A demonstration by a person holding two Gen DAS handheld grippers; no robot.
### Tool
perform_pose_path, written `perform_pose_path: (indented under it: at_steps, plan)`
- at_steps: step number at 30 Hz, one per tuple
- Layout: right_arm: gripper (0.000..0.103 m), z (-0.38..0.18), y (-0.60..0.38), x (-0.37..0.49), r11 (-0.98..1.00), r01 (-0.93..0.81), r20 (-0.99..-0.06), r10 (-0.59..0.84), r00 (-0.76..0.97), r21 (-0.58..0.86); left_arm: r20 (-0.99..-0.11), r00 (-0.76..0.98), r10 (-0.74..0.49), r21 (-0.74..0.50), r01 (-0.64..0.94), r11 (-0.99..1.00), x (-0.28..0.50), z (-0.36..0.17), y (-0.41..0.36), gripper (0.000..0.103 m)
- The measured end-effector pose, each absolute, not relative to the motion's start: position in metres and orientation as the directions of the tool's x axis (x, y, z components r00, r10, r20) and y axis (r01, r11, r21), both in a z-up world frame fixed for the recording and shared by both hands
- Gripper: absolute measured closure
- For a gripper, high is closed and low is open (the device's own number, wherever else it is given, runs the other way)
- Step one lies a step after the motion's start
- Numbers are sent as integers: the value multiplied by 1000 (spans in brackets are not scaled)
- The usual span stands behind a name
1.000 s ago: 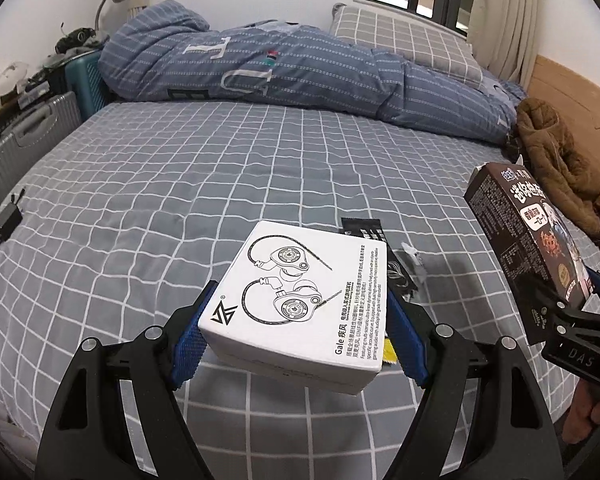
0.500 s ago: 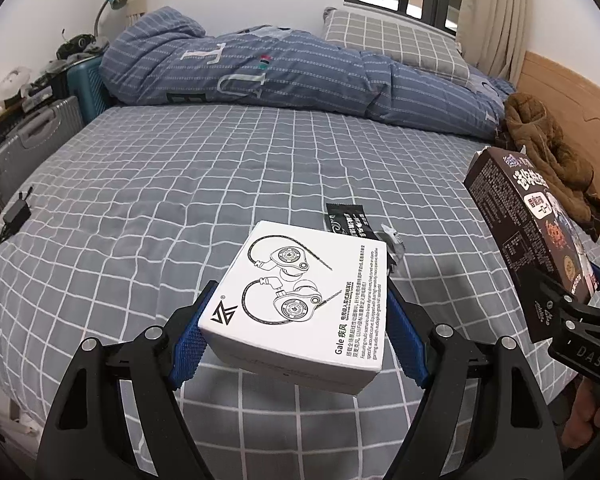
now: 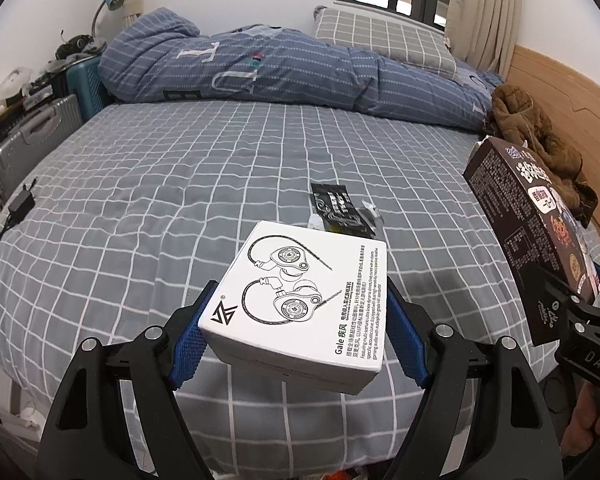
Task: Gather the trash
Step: 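Lift both boxes and carry them toward the black bin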
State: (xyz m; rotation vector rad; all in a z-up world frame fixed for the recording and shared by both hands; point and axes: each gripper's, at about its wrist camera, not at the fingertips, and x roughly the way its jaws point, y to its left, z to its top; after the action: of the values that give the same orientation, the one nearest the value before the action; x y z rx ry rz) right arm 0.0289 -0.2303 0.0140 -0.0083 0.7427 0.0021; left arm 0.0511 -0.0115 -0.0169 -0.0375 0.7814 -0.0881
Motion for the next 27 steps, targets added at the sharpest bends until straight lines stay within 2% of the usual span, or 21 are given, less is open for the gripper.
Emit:
perform_pose_path:
  at_steps: [27]
  plan:
    - [12,13,-231,-59,999,10,-673,19,740,39,-707,699,-106,-81,69,994,-41,-16,-6,27]
